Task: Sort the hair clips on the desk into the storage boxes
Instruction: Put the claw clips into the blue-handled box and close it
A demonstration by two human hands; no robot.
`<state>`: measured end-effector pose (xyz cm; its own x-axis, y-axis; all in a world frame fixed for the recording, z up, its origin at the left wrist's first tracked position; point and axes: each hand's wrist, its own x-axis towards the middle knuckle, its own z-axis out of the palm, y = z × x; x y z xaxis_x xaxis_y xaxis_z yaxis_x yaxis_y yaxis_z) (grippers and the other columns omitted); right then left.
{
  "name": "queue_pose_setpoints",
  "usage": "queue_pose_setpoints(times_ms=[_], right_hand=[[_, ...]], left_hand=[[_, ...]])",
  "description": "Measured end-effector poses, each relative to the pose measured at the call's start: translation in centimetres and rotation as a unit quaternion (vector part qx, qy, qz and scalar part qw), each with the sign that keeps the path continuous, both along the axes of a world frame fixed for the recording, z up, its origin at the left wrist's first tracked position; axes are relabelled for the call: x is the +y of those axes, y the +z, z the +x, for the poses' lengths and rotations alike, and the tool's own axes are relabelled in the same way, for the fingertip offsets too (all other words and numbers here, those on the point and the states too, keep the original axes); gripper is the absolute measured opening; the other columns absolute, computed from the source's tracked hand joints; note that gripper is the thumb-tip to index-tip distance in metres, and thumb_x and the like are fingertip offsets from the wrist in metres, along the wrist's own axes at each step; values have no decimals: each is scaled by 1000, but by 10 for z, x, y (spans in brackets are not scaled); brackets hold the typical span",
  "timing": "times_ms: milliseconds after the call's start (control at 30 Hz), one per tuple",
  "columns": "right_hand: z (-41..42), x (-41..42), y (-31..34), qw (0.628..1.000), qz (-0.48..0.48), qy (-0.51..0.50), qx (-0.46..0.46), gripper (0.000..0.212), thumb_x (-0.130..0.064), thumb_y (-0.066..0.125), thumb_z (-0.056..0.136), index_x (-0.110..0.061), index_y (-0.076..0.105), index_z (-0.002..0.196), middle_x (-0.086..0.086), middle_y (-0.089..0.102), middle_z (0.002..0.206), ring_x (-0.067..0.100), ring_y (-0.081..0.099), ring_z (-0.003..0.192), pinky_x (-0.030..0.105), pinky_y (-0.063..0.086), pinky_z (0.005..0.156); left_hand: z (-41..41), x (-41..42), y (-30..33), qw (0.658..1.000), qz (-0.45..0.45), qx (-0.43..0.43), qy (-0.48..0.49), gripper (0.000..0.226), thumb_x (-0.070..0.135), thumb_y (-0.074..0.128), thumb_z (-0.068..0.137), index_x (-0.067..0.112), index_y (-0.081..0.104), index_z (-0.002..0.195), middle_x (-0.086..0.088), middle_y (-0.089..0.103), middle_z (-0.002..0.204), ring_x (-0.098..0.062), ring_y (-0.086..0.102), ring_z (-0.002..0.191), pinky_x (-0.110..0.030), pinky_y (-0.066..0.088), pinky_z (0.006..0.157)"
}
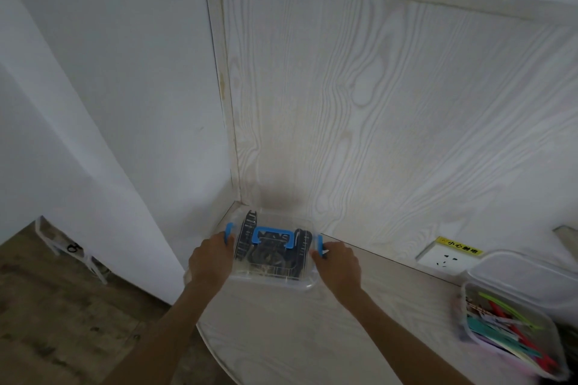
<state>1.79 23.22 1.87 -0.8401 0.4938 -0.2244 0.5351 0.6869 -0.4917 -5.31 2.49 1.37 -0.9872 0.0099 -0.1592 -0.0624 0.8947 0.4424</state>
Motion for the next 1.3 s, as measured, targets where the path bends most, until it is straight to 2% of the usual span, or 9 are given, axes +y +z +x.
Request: queue_pose_setpoints(times_ms=[233,400,567,700,833,933,1067,1167,1300], right_hand=[[3,-9,9,990,120,77,10,26,-32,38,98,-15,55,89,-10,33,59,5,39,55,14,26,47],[-12,-11,16,982,144,122,-2,19,-22,44,95,-10,59,91,-2,51,72,10,50,63,18,41,58],[-37,-17,24,978,158,131,-20,19,-18,45,94,-6,59,98,5,60,86,15,56,74,24,44,65],[-56,-16,25,989,112,87,-32,19,-18,47,93,-4,57,101,10,63,92,21,60,81,29,47,69],[-62,-10,27,992,87,81,-40,17,-17,50,91,-5,54,103,7,59,88,21,57,81,27,39,65],[-59,-6,21,997,33,46,-53,14,-22,53,89,-8,51,90,-2,45,67,17,51,71,27,39,62],[-58,0,10,993,-105,-9,-53,22,-26,60,85,-4,61,84,8,66,76,22,66,68,31,56,68],[-57,0,7,976,-208,-56,-27,24,-22,67,83,-14,51,67,9,64,77,25,70,75,38,58,79],[-50,-13,-7,973,-201,-101,45,33,-37,71,78,-16,48,89,5,68,85,21,69,74,36,57,74]], left_hand=[[-5,4,4,997,-71,0,-15,41,35,28,101,8,58,92,-3,57,79,-17,53,69,-26,42,63],[-5,-1,14,985,-160,4,-61,33,35,30,100,15,51,83,2,51,72,-12,54,70,-21,41,62],[-1,-11,25,961,-248,-4,-123,29,31,38,99,13,60,100,1,62,89,-13,63,84,-22,48,72],[19,-12,10,988,-121,-74,-64,46,50,35,95,12,44,120,3,61,81,-11,67,70,-22,51,67],[22,-7,-6,979,92,-182,6,73,50,32,96,12,-4,147,-2,64,80,-15,65,62,-27,56,61],[0,-13,3,993,43,-113,4,60,41,25,100,15,2,149,-14,65,105,-27,64,88,-36,52,80],[-19,-11,10,999,-16,-45,3,46,35,24,101,14,26,142,-12,64,106,-26,64,91,-35,48,75],[-33,-7,8,997,-78,5,-21,42,31,22,102,15,30,140,-9,65,99,-23,64,86,-31,47,69],[-50,-12,2,971,-208,80,-83,44,26,27,102,14,23,144,-4,67,98,-18,67,84,-30,52,72]])
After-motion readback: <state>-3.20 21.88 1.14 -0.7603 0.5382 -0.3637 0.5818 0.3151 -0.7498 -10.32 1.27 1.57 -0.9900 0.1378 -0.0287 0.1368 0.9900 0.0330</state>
